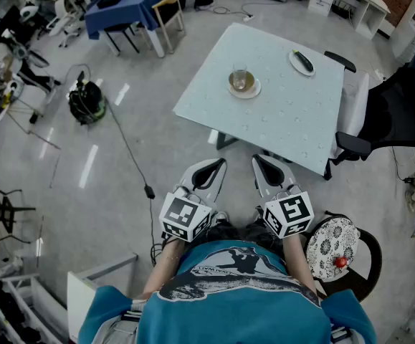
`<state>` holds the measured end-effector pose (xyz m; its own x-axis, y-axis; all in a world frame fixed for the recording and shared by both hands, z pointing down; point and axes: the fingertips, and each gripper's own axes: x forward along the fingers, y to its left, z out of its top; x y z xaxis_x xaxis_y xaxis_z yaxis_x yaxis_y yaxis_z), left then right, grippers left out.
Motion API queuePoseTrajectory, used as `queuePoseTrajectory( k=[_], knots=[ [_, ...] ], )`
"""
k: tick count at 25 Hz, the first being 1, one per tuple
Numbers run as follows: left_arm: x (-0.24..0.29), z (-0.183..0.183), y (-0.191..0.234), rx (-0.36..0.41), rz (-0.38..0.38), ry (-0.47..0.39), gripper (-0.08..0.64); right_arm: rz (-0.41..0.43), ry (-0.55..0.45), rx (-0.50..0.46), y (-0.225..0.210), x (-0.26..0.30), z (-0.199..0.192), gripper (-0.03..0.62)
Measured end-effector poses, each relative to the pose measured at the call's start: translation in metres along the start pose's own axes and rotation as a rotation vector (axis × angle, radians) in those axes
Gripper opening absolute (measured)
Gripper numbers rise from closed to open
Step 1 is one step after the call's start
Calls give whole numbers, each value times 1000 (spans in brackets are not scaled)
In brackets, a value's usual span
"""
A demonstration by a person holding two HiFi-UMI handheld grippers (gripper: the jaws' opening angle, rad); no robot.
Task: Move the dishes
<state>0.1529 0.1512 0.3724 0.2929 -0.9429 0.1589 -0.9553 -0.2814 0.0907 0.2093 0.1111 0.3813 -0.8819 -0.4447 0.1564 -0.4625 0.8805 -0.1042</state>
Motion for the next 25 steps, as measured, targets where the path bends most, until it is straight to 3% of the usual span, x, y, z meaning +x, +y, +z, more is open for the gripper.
queuePoseTrajectory(
  k=[25],
  knots=[
    [-25, -15, 39, 1, -49, 8, 12, -61, 12, 43, 29, 27, -17, 2]
  ],
)
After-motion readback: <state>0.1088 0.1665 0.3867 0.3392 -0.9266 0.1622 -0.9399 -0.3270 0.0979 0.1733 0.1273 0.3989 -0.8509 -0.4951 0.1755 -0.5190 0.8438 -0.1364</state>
